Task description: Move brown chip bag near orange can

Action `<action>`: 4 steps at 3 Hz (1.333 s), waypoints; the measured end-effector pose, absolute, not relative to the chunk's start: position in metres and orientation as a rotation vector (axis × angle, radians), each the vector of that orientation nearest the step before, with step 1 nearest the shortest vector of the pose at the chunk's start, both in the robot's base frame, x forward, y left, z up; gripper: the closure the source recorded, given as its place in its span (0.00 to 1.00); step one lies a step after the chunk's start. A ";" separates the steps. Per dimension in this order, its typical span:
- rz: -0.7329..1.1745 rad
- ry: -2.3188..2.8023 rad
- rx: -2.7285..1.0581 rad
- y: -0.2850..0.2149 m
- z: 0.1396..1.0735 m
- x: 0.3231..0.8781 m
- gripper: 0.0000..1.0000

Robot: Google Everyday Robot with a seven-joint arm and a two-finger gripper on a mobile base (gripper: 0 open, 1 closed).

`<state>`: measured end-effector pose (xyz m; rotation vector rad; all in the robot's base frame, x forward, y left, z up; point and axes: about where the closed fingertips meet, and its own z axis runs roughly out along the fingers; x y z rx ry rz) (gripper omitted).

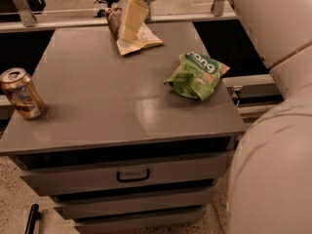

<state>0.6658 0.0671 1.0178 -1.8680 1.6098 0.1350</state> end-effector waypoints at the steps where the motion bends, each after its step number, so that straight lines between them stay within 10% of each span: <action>1: 0.144 1.630 -1.855 0.070 1.011 0.675 0.00; 4: 0.126 1.857 -1.492 0.018 0.939 0.801 0.00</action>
Offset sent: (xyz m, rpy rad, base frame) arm 0.1032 -0.0516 -0.0437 -0.0112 0.0475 -0.2472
